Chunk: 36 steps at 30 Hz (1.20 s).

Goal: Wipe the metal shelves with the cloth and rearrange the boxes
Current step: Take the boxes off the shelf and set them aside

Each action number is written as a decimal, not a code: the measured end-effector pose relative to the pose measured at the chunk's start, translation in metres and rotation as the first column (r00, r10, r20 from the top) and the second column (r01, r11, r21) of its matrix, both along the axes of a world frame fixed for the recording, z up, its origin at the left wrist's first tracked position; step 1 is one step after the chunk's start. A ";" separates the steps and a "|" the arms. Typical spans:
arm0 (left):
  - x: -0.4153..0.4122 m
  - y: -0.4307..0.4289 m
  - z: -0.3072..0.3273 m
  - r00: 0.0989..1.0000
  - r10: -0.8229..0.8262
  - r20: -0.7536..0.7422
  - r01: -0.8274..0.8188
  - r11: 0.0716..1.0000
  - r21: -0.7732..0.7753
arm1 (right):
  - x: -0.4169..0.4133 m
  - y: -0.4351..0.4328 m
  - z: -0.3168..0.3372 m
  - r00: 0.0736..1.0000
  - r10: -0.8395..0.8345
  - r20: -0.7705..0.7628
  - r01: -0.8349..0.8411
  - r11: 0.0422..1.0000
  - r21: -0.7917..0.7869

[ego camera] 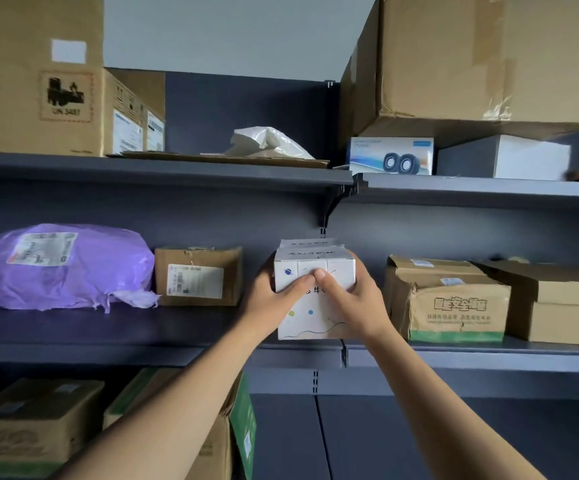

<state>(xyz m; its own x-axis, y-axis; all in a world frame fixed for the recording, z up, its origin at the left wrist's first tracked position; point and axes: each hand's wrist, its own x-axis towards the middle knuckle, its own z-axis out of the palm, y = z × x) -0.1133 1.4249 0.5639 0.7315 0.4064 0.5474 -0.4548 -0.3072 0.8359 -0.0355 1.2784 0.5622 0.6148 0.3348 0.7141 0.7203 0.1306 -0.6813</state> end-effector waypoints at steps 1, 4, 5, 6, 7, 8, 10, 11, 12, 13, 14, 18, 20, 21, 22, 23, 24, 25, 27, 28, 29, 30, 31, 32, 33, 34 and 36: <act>0.010 0.003 -0.004 1.000 0.011 -0.020 -0.011 1.000 0.003 | 0.011 0.003 -0.004 1.000 -0.003 -0.011 0.003 1.000 -0.006; 0.032 0.010 -0.017 0.998 0.035 -0.061 -0.034 0.999 0.004 | 0.037 0.011 -0.017 0.999 0.009 -0.036 -0.010 0.999 -0.032; 0.037 0.011 -0.021 0.997 0.037 -0.068 -0.037 0.999 0.001 | 0.043 0.013 -0.021 0.999 0.018 -0.049 -0.019 0.999 -0.032; 0.041 0.011 -0.024 0.996 0.045 -0.071 -0.045 0.999 -0.001 | 0.048 0.015 -0.025 0.998 0.027 -0.060 -0.029 0.999 -0.026; 0.044 0.012 -0.026 0.996 0.057 -0.073 -0.057 0.998 -0.001 | 0.053 0.016 -0.029 0.997 0.034 -0.069 -0.036 0.999 -0.018; 0.048 0.012 -0.028 0.995 0.067 -0.073 -0.067 0.998 0.000 | 0.057 0.018 -0.031 0.996 0.039 -0.079 -0.040 0.999 -0.010; 0.054 0.014 -0.028 0.994 0.078 -0.078 -0.078 0.997 0.002 | 0.064 0.020 -0.035 0.995 0.057 -0.086 -0.058 0.998 -0.003; 0.055 0.015 -0.027 0.994 0.070 -0.082 -0.070 0.998 0.005 | 0.065 0.020 -0.036 0.993 0.069 -0.091 -0.070 0.998 -0.006; 0.059 0.016 -0.027 0.995 0.053 -0.085 -0.052 0.999 0.008 | 0.069 0.021 -0.038 0.992 0.075 -0.098 -0.077 0.997 -0.008; 0.058 0.016 -0.027 0.996 0.029 -0.086 -0.029 1.000 0.006 | 0.069 0.021 -0.039 0.991 0.082 -0.104 -0.083 0.996 -0.010; 0.059 0.018 -0.027 0.996 0.003 -0.088 -0.003 1.000 0.002 | 0.070 0.021 -0.040 0.991 0.080 -0.107 -0.082 0.997 -0.013; 0.062 0.029 -0.034 0.991 -0.088 -0.097 0.086 0.996 -0.030 | 0.074 0.023 -0.045 0.993 0.053 -0.105 -0.057 0.997 -0.043; 0.065 0.033 -0.036 0.991 -0.101 -0.090 0.096 0.994 -0.051 | 0.076 0.023 -0.047 0.993 0.048 -0.108 -0.054 0.998 -0.046; 0.065 0.034 -0.037 0.991 -0.106 -0.084 0.102 0.993 -0.057 | 0.076 0.024 -0.046 0.993 0.053 -0.107 -0.058 0.997 -0.044; 0.066 0.035 -0.038 0.990 -0.114 -0.078 0.109 0.992 -0.061 | 0.076 0.024 -0.046 0.993 0.057 -0.102 -0.061 0.997 -0.041; 0.067 0.036 -0.039 0.989 -0.124 -0.076 0.119 0.991 -0.065 | 0.077 0.024 -0.046 0.993 0.060 -0.100 -0.065 0.997 -0.038; 0.067 0.036 -0.039 0.989 -0.131 -0.072 0.126 0.990 -0.069 | 0.076 0.023 -0.046 0.993 0.064 -0.097 -0.067 0.997 -0.036; 0.067 0.038 -0.040 0.988 -0.133 -0.072 0.128 0.989 -0.071 | 0.076 0.023 -0.046 0.993 0.070 -0.098 -0.074 0.997 -0.034; 0.068 0.040 -0.041 0.989 -0.134 -0.070 0.129 0.989 -0.072 | 0.075 0.023 -0.047 0.991 0.083 -0.109 -0.087 0.996 -0.028; 0.068 0.041 -0.042 0.989 -0.134 -0.063 0.129 0.989 -0.076 | 0.075 0.023 -0.047 0.990 0.087 -0.112 -0.090 0.996 -0.025; 0.068 0.041 -0.043 0.990 -0.132 -0.054 0.127 0.988 -0.083 | 0.075 0.022 -0.047 0.989 0.091 -0.114 -0.094 0.995 -0.022; 0.068 0.042 -0.043 0.990 -0.131 -0.047 0.126 0.988 -0.092 | 0.075 0.022 -0.047 0.989 0.093 -0.119 -0.096 0.995 -0.018; 0.067 0.042 -0.044 0.991 -0.130 -0.040 0.126 0.987 -0.098 | 0.074 0.022 -0.047 0.988 0.096 -0.124 -0.099 0.995 -0.013; 0.068 0.042 -0.043 0.991 -0.133 -0.036 0.129 0.987 -0.101 | 0.074 0.022 -0.047 0.987 0.098 -0.130 -0.100 0.995 -0.010; 0.068 0.042 -0.044 0.990 -0.134 -0.034 0.130 0.986 -0.101 | 0.074 0.022 -0.047 0.986 0.100 -0.136 -0.102 0.995 -0.007; 0.068 0.043 -0.044 0.990 -0.135 -0.031 0.131 0.986 -0.100 | 0.072 0.022 -0.047 0.985 0.101 -0.140 -0.103 0.995 -0.006; 0.069 0.042 -0.044 0.991 -0.130 -0.022 0.127 0.986 -0.108 | 0.070 0.023 -0.046 0.984 0.093 -0.149 -0.095 0.996 -0.002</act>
<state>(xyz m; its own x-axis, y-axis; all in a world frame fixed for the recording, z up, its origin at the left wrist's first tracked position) -0.0445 1.4673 0.5197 0.7965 0.3626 0.4839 -0.4598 -0.1567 0.8741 0.0344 1.3011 0.5160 0.6790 0.4022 0.6141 0.5961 0.1862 -0.7810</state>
